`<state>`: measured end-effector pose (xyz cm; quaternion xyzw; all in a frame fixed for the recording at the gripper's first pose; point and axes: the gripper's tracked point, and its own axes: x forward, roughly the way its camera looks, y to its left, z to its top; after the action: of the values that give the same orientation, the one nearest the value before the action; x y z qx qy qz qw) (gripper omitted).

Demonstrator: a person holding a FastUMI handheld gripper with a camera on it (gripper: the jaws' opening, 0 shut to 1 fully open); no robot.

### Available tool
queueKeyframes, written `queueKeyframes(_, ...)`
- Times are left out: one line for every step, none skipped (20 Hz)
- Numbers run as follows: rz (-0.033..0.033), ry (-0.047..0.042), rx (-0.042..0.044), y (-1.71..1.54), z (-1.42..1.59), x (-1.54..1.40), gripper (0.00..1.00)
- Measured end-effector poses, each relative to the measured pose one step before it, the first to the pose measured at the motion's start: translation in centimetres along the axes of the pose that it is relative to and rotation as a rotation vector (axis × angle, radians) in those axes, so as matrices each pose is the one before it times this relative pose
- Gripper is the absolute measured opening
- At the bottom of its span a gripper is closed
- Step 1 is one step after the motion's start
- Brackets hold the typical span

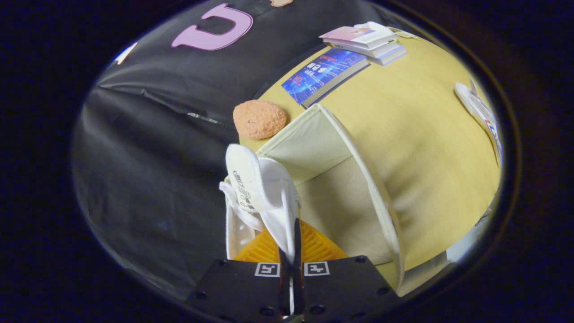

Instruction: Open the storage box then place both shoes into the box .Put the left shoe in first, then the right shoe, with the right side of both shoes facing outward in a uniform manner.

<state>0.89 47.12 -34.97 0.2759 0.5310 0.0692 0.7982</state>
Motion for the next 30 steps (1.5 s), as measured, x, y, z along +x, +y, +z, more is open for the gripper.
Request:
queueKeyframes(-0.01384, 0.00537, -0.01343, 0.034, -0.341, 0.299, 0.07)
queueKeyframes(0.00022, 0.02121, -0.01296, -0.009, -0.456, 0.236, 0.07)
queueKeyframes(0.01588, 0.02703, -0.00924, 0.432, -0.703, 0.143, 0.10)
queueKeyframes(0.02992, 0.01479, -0.00276, 0.752, -0.916, -1.139, 0.17)
queueKeyframes(0.05178, 0.01413, 0.00384, 1.176, 0.104, 0.841, 0.24)
queueKeyframes(0.04102, 0.00374, 0.00512, 1.010, -0.039, -0.475, 0.31)
queueKeyframes(0.02844, -0.01081, -0.00803, 0.700, 0.437, -0.364, 0.38)
queueKeyframes(-0.00010, -0.01537, -0.02222, -0.170, 0.538, -0.365, 0.45)
queueKeyframes(0.00203, -0.01442, -0.02139, 0.010, 0.501, -0.576, 0.52)
queueKeyframes(0.00171, -0.00775, -0.01216, -0.210, 0.386, -0.660, 0.59)
queueKeyframes(0.01047, -0.00660, -0.00475, -0.033, 0.282, -0.574, 0.65)
queueKeyframes(0.00934, -0.00771, -0.00412, -0.048, 0.400, -0.710, 0.72)
queueKeyframes(0.00872, -0.00644, -0.00330, -0.068, 0.377, -0.877, 0.79)
queueKeyframes(0.00926, -0.00588, -0.00531, -0.129, 0.422, -0.891, 0.86)
queueKeyframes(0.01291, -0.00766, -0.00698, -0.058, 0.390, -0.905, 0.93)
queueKeyframes(0.01258, -0.01022, -0.01034, -0.194, 0.528, -0.930, 1.00)
queueKeyframes(0.00537, -0.01346, -0.01272, -0.458, 0.486, -1.051, 1.00)
queueKeyframes(-0.00243, -0.01698, -0.01966, -0.641, 0.678, -1.178, 1.00)
queueKeyframes(-0.00608, -0.01456, -0.02376, -0.765, 0.421, -1.145, 1.00)
queueKeyframes(-0.00833, -0.00994, -0.02907, -1.012, 0.530, -1.216, 1.00)
queueKeyframes(-0.01027, -0.00723, -0.02527, -0.897, 0.167, -0.999, 1.00)
queueKeyframes(-0.01301, -0.00718, -0.03059, -1.132, 0.329, -1.115, 1.00)
queueKeyframes(-0.01672, -0.00553, -0.03158, -1.253, 0.192, -0.998, 1.00)
queueKeyframes(-0.02081, -0.00439, -0.03379, -1.436, 0.186, -1.082, 1.00)
queueKeyframes(-0.02325, -0.00303, -0.03413, -1.402, -0.016, -1.171, 1.00)
queueKeyframes(-0.02490, -0.00280, -0.02886, -1.620, 0.059, -0.960, 1.00)
queueKeyframes(-0.02137, -0.01136, -0.02486, -1.436, 0.081, -1.036, 1.00)
queueKeyframes(-0.02402, -0.01382, -0.02385, -1.781, 0.507, -0.811, 1.00)
queueKeyframes(-0.03315, -0.01391, -0.02799, -1.997, 0.375, -0.697, 1.00)
queueKeyframes(-0.04708, -0.01210, -0.03292, -2.285, 0.242, -0.537, 1.00)
